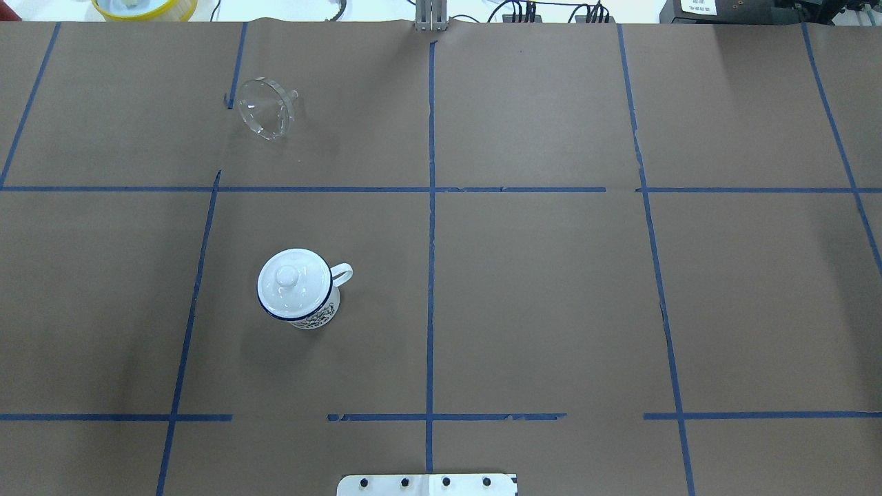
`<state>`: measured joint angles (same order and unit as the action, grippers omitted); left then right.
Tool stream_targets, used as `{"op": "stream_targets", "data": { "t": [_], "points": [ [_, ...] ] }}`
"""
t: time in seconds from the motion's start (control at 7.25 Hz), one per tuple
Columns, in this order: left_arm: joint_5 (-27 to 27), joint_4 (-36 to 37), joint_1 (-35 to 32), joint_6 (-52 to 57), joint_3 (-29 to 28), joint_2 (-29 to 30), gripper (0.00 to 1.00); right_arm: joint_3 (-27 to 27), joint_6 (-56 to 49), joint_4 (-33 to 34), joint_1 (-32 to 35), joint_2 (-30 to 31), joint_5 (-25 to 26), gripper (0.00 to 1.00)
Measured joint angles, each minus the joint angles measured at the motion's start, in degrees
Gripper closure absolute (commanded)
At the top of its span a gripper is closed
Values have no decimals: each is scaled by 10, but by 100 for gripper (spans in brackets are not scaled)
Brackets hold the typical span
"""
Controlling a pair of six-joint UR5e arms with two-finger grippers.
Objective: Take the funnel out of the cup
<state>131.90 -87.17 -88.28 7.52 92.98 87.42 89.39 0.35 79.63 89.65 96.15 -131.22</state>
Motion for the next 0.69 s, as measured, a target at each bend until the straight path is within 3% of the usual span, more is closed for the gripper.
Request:
{"op": "stream_targets", "data": {
  "t": [0.69],
  "points": [
    [-21,-21,-3,0,-18,-4,0,0,0,0,0,0,0,0]
  ]
}}
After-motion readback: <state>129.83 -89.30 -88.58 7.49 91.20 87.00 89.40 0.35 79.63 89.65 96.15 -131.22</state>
